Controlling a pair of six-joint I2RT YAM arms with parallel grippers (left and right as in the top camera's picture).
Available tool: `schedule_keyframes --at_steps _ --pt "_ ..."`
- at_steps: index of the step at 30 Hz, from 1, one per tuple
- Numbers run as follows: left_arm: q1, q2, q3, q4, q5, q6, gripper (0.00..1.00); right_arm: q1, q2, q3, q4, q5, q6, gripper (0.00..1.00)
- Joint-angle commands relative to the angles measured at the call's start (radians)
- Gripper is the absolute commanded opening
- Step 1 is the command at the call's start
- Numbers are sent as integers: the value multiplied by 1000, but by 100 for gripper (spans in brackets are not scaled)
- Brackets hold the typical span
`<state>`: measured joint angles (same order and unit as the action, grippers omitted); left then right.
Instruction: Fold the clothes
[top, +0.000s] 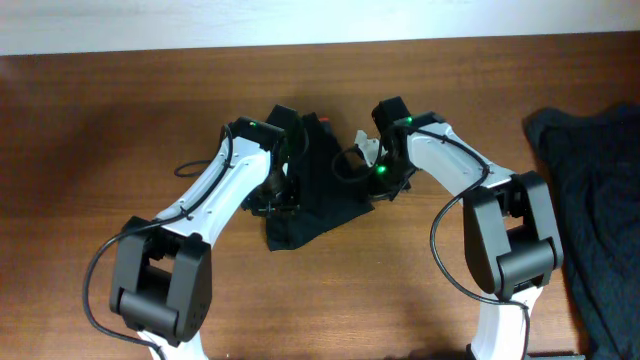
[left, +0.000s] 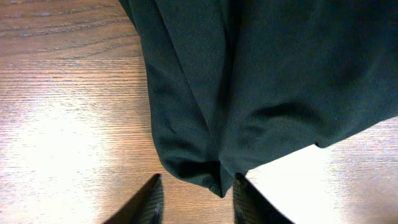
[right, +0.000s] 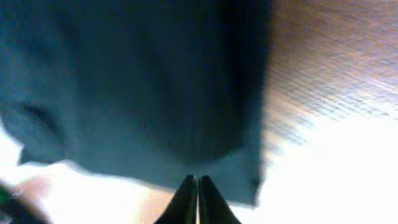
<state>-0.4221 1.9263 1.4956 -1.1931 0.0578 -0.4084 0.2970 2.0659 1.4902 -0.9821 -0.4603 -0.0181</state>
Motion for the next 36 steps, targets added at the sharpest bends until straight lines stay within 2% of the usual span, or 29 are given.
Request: schedule_keyframes --at_steps 1,9,13,16,19,21,22,29,35,36 --pt "3 -5 -4 3 35 5 37 -2 -12 70 -43 -91 -38 10" --pt "-5 -4 -90 118 78 4 36 -1 -11 74 -51 -93 -37 11" --pt "-6 -4 -148 185 106 -22 25 -1 -9 40 -3 -93 -36 11" --pt "-6 -4 -188 232 108 -26 25 -1 -8 8 53 -77 -34 11" --pt "-6 -4 -213 261 131 -26 25 -1 1 -19 102 -75 -34 17" --pt "-6 -4 -224 272 138 -29 27 -1 15 -22 117 -74 -34 20" --pt "-6 -4 -231 278 137 -37 31 -1 19 -22 120 -74 -33 21" --pt "-6 -4 -266 323 137 -48 31 -1 66 -22 134 -64 -29 21" --pt "-5 -4 -266 319 123 -47 1 -1 77 -23 134 -54 -29 19" --pt "-5 -4 -266 317 103 -47 1 -1 77 -23 135 -52 -29 19"
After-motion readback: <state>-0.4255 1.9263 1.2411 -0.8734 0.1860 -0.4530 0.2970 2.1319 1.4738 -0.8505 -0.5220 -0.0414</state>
